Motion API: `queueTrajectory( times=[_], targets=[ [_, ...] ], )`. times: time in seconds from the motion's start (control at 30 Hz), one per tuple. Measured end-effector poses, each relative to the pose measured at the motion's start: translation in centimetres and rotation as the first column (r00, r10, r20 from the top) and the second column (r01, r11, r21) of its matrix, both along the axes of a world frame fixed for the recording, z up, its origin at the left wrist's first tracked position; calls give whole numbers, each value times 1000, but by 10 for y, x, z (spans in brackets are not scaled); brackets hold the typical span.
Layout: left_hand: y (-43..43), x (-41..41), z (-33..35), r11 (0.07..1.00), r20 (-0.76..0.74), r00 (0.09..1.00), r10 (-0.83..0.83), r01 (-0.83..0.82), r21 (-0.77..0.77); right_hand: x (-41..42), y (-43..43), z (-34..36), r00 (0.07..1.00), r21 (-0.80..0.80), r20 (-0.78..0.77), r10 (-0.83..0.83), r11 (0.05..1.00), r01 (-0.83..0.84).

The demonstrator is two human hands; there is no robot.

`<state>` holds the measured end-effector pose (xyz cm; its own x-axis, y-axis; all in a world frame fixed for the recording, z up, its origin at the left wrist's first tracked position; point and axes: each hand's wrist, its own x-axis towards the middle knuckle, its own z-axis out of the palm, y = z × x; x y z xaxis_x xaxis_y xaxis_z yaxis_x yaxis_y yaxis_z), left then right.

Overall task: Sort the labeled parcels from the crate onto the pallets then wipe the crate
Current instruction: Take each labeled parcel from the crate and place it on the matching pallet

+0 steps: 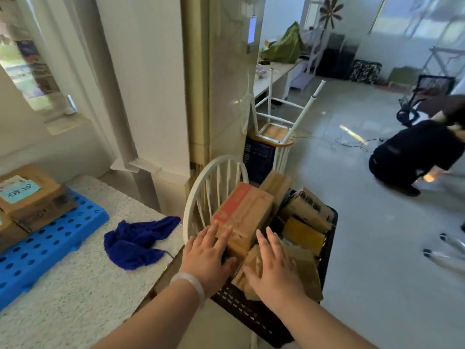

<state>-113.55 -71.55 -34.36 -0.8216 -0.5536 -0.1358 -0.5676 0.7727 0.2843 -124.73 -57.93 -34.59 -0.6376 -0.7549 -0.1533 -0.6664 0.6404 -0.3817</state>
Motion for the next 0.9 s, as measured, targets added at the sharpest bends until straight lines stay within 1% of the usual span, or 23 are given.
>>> queueTrajectory(
  times=[0.1, 0.17, 0.27, 0.33, 0.4, 0.47, 0.57, 0.6, 0.67, 0.77, 0.9],
  targets=[
    [-4, -38, 0, 999, 73, 997, -16, 14, 32, -50, 1, 1, 999, 80, 1, -50, 996, 50],
    [-10, -60, -4, 999, 108, 994, 11, -15, 35, -80, -5, -3, 998, 116, 37, -48, 992, 43],
    [-25, -88, -11, 998, 147, 987, 66, -68, 9, -115, -25, -16, 988, 154, 151, -10, 988, -13],
    [-38, -105, -16, 996, 169, 982, 86, -83, -24, -133, -42, -28, 982, 176, 187, 24, 983, -58],
    [-49, -122, -22, 993, 186, 976, 116, -115, -19, -148, -58, -38, 977, 200, 207, 43, 976, -86],
    [-59, -136, -31, 984, 204, 964, 168, -176, 21, -158, -68, -48, 974, 236, 223, 29, 968, -83],
    [-73, -148, -46, 946, 226, 936, 271, -302, 120, -169, -74, -61, 970, 292, 244, -6, 954, -67],
    [-75, -149, -50, 938, 239, 929, 284, -321, 133, -171, -74, -64, 967, 304, 254, -2, 949, -78],
    [-74, -149, -57, 943, 264, 924, 278, -315, 109, -172, -75, -69, 957, 304, 287, 32, 945, -123],
    [-65, -144, -59, 938, 233, 921, 313, -338, 74, -169, -77, -69, 933, 257, 350, 80, 950, -178],
    [-53, -134, -54, 900, 184, 898, 400, -423, 108, -159, -79, -67, 894, 180, 437, 95, 965, -190]
  ],
)
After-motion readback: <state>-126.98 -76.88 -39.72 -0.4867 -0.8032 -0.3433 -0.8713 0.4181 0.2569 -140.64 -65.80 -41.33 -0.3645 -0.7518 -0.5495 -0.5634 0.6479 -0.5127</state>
